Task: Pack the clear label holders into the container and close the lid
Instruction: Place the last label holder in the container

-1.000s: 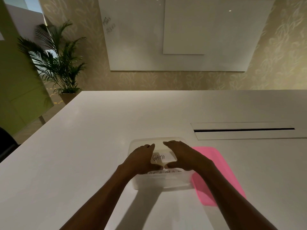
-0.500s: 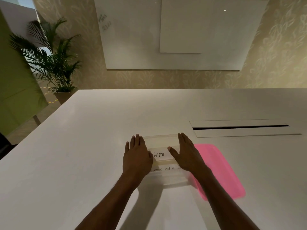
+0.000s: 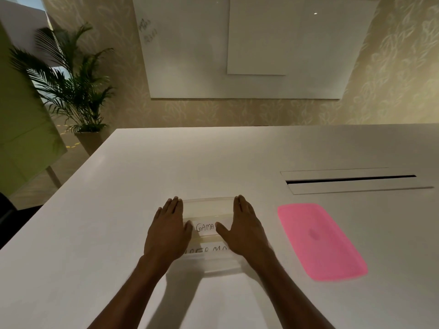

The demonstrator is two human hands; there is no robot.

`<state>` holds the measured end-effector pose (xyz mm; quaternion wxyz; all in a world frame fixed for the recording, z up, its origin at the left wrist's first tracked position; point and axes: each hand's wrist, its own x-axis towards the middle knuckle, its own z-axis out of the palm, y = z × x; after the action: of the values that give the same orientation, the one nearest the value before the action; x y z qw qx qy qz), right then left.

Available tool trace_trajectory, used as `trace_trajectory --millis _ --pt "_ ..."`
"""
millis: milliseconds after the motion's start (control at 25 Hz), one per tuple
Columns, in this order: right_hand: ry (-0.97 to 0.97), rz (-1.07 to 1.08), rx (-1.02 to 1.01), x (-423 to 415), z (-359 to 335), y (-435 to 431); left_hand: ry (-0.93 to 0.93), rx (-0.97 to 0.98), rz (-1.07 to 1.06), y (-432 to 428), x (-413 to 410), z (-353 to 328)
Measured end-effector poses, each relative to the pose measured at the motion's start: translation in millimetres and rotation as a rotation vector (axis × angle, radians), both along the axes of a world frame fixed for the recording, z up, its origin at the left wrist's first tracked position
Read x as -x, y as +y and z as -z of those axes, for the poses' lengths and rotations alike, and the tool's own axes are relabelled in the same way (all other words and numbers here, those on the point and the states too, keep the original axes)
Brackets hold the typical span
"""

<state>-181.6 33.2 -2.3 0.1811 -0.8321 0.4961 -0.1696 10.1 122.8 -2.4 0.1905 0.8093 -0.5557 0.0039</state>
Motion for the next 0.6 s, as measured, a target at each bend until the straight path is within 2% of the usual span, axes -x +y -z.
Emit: trace_trajectory --millis 400,600 --pt "0.061 0.034 0.050 -40.2 0.1 26.0 0.004 -0.012 -0.003 24.3 -37.3 -3.2" --pt "-0.052 0.004 -0.014 -34.5 -7.5 26.1 -0.029 -0.045 -0.027 21.5 -34.5 -0.3"
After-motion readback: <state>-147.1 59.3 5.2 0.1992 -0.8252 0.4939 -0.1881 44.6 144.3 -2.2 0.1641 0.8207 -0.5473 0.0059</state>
